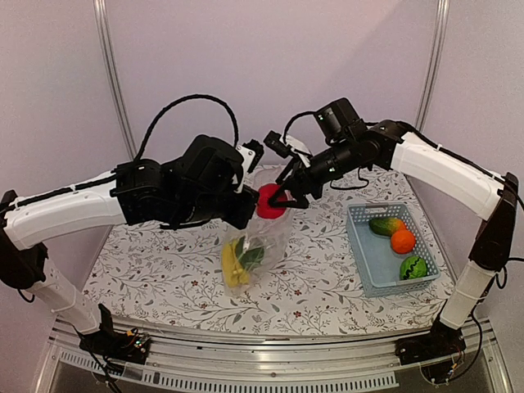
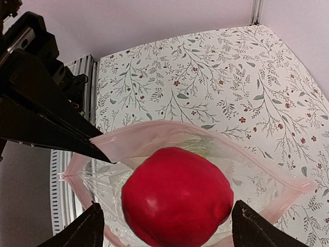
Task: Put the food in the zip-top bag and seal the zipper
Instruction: Place the fake fruit in the zipper food storage bag.
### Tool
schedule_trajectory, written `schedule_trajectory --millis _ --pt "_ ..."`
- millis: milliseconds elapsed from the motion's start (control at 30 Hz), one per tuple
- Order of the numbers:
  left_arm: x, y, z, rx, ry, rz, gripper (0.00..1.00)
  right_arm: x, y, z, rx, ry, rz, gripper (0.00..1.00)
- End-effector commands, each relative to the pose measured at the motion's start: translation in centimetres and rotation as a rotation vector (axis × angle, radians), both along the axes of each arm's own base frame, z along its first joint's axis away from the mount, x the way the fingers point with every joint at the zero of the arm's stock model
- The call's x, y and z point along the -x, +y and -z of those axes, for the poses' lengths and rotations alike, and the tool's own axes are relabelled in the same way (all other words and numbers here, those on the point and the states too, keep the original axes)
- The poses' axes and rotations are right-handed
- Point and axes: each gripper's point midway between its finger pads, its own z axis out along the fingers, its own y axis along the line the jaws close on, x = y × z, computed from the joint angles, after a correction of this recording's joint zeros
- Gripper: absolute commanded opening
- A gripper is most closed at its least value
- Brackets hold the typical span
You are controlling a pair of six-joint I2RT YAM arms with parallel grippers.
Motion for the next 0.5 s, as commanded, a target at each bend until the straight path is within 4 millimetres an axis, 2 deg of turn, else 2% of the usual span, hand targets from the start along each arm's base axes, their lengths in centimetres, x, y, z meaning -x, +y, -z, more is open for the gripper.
schedule_trajectory --millis 0,267,367,400,467 --pt "0.5 0.1 -0.8 0.032 -0.017 -0.002 0.0 0.8 -0.2 0.1 0.05 -0.051 0.002 0.88" --pt "0.5 1.0 -0.3 0.012 -0.025 -0.021 0.0 -0.2 -2.1 -3.0 0.06 -0.178 0.09 0.91" --pt "0.3 2.0 -0.6 -0.025 -0.05 -0.041 0.0 0.0 -3.7 -4.8 0.05 -0.242 0.11 0.91" --pt "0.1 2.6 -0.8 -0.044 -0.064 -0.053 0.0 -0.1 -4.4 -4.7 0.056 -0.251 0.114 0.91" --pt "-0.3 4.0 -1.4 -0.092 -0.105 -0.08 0.0 -0.5 -6.5 -5.4 0.038 -0.262 0.145 0.92"
